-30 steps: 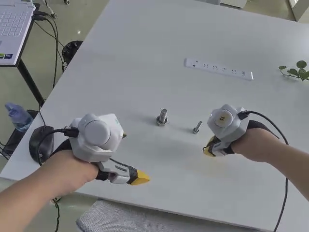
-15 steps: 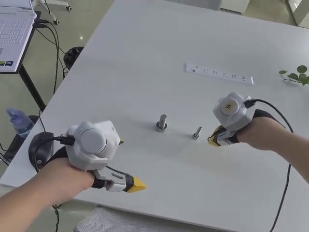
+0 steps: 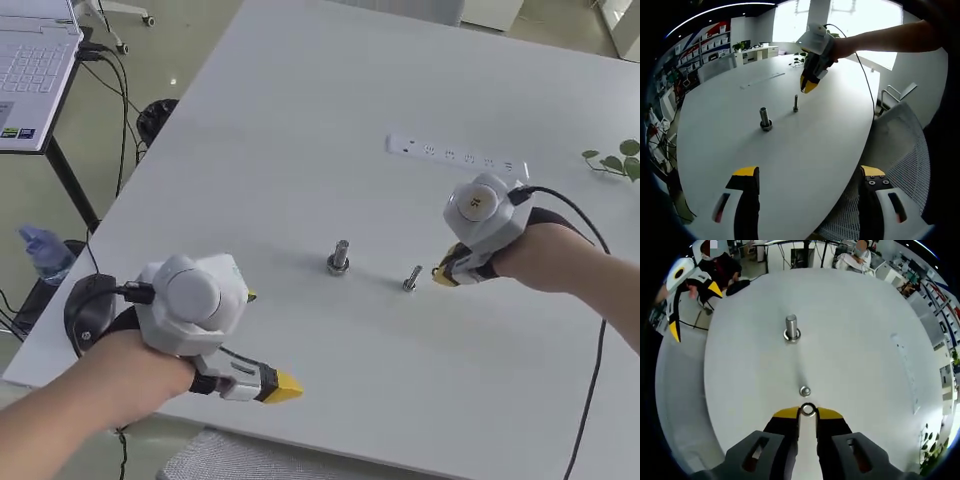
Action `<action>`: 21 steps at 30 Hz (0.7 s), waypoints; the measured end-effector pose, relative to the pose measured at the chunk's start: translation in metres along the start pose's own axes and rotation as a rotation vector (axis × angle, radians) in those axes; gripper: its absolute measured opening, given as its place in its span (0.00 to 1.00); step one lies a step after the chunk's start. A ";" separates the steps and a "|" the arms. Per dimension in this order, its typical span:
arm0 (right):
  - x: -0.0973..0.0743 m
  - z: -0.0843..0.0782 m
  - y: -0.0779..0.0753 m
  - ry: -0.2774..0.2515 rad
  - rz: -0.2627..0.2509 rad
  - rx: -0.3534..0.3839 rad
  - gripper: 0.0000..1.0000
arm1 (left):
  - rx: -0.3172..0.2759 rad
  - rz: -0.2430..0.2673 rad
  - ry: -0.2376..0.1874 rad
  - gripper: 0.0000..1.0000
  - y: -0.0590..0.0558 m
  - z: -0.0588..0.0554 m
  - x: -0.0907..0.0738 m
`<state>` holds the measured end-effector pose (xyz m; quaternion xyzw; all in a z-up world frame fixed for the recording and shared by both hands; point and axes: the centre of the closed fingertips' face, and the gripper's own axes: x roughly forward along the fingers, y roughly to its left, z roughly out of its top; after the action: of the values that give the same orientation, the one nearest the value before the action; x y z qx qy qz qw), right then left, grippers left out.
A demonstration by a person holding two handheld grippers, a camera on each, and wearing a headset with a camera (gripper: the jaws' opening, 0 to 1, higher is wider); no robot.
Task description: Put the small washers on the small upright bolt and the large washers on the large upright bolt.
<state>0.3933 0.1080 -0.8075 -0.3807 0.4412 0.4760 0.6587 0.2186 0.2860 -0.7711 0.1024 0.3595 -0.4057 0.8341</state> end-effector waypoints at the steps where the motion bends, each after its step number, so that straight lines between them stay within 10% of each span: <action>1: 0.000 0.002 -0.001 -0.005 0.000 0.000 0.13 | -0.001 0.000 -0.003 0.81 0.000 0.000 0.000; 21: 0.003 0.021 0.007 -0.023 0.020 -0.015 0.13 | -0.013 0.020 -0.021 0.97 0.004 0.004 0.004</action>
<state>0.3914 0.1300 -0.8039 -0.3757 0.4336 0.4905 0.6560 0.2255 0.2844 -0.7720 0.0964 0.3523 -0.3959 0.8425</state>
